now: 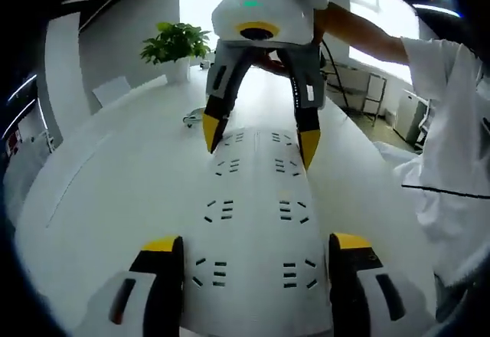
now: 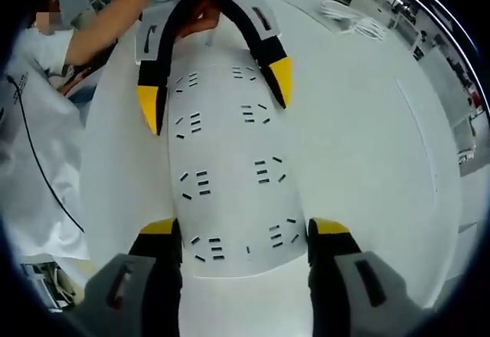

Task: Straighten the power strip on the desk, plug the charger into it

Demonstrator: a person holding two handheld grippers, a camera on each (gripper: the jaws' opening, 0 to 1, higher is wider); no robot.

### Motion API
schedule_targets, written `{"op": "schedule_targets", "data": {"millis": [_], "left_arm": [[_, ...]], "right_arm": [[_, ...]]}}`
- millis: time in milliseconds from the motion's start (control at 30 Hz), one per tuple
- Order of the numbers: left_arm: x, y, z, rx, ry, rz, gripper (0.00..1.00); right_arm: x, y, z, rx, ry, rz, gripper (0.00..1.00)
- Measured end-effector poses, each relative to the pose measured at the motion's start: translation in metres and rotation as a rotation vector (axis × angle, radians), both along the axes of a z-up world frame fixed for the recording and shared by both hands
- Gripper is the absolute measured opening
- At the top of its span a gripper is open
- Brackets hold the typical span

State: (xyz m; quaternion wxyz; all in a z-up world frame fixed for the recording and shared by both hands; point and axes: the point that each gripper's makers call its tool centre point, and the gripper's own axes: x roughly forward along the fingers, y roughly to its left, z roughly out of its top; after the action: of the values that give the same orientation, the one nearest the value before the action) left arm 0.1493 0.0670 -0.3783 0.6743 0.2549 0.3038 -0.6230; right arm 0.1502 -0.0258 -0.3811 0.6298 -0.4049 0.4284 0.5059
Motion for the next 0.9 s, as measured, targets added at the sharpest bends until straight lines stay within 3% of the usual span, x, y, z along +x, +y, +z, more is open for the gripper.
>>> {"op": "schedule_targets", "data": {"millis": [133,367,567,767,900], "left_arm": [[-0.006,-0.002,-0.001,0.055,0.002,-0.016,0.74],[-0.015,-0.010,-0.003,0.074,0.001,-0.040,0.73],[-0.018,-0.015,-0.004,0.043,0.008,-0.037,0.73],[-0.019,-0.017,-0.004,0.037,0.010,-0.044,0.73],[-0.019,-0.018,-0.003,-0.024,0.021,-0.048,0.73]], "right_arm": [[-0.001,-0.001,0.000,-0.001,-0.003,-0.006,0.65],[-0.002,-0.001,0.000,0.000,-0.002,-0.016,0.65],[-0.008,-0.002,0.001,0.060,-0.015,-0.015,0.65],[-0.009,-0.001,0.001,0.063,-0.010,-0.017,0.66],[-0.011,-0.001,0.001,0.076,-0.009,-0.018,0.66]]}}
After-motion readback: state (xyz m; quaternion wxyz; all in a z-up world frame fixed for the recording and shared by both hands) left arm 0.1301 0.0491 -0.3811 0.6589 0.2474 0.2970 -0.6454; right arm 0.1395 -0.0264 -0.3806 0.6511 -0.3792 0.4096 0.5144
